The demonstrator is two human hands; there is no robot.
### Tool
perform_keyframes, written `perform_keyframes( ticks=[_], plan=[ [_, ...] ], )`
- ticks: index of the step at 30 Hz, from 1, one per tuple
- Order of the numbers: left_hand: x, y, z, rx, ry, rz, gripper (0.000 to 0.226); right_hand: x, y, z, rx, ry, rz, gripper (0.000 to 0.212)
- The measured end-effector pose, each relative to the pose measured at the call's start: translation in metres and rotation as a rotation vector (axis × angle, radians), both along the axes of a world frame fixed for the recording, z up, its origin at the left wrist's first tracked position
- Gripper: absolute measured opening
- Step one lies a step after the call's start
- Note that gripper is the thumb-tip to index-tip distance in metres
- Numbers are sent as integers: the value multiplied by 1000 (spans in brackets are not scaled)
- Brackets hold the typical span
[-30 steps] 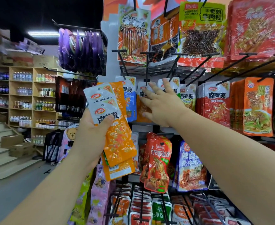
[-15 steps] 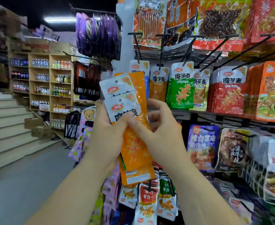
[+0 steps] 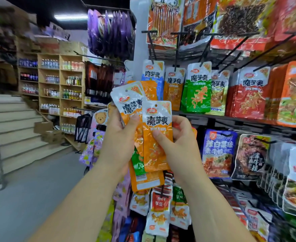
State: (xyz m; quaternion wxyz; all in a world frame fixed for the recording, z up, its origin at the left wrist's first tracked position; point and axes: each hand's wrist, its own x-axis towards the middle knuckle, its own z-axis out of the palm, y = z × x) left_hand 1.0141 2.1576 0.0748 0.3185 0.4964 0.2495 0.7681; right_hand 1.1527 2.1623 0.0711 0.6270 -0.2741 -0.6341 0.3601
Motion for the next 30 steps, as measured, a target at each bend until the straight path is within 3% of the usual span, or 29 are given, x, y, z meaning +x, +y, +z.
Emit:
perform_keyframes(
  ticks=[5,15,20,26,30],
  plan=[
    [-3,12,6,56,161,150,34,4,5,10,-5,-89,-85,28],
    [-19,35,56,147,188,226,28,39,18,91,42,-100,-195,33],
    [-14,46,70,199,187,190,36,39,49,140,128,-108,-297,9],
    [-17,60,63,143,138,212,27,23,75,167,258,-192,-464,32],
    [-20,62,59,133,136,183,28,17,74,171,328,-177,-442,34]
  ],
)
